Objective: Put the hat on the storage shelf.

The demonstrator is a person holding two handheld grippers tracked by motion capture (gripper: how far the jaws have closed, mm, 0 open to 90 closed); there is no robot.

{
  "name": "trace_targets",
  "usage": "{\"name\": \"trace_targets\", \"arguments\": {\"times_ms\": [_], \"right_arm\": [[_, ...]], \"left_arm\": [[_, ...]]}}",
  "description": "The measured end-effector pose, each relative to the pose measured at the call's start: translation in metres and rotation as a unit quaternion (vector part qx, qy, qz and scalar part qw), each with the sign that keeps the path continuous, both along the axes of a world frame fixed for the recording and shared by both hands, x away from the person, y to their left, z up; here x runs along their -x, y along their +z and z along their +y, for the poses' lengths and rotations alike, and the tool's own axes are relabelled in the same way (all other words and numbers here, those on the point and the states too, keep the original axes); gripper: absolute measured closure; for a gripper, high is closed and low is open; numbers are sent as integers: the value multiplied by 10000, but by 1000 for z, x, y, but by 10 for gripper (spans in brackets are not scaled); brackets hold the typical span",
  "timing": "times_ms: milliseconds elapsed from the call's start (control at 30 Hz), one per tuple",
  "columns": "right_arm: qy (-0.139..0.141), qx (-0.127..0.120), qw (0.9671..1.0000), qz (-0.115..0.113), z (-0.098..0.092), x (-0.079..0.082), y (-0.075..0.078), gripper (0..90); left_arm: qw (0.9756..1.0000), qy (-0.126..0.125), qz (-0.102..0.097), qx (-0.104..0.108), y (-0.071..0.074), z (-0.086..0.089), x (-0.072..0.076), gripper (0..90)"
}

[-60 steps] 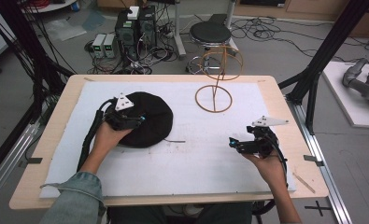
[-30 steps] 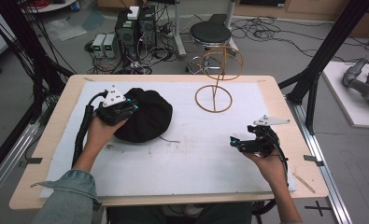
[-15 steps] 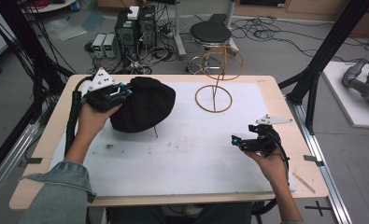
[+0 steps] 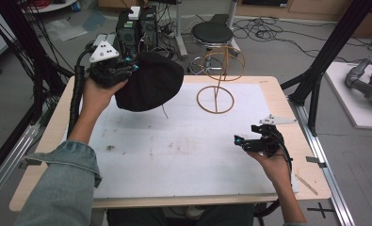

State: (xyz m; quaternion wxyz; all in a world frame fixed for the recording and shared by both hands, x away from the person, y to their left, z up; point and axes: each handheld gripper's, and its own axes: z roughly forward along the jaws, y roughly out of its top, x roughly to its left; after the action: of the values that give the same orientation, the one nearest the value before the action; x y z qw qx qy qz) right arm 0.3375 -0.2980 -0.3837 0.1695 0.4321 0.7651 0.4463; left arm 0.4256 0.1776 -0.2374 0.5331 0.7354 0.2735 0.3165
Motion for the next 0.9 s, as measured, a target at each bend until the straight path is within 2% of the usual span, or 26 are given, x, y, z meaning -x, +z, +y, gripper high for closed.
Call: {"name": "trace_targets", "arguments": {"times_ms": [233, 600, 900], "right_arm": [[-4, -13, 10000, -9, -2, -1, -1, 102], [-49, -81, 10000, 11, -6, -2, -3, 102], [-55, -134, 9999, -35, -9, -2, -1, 102]], "left_arm": [[9999, -38, 34, 87, 17, -15, -15, 824], [9988, -215, -12, 431, 35, -26, -37, 824], [9982, -397, -52, 454, 52, -44, -53, 824]]}}
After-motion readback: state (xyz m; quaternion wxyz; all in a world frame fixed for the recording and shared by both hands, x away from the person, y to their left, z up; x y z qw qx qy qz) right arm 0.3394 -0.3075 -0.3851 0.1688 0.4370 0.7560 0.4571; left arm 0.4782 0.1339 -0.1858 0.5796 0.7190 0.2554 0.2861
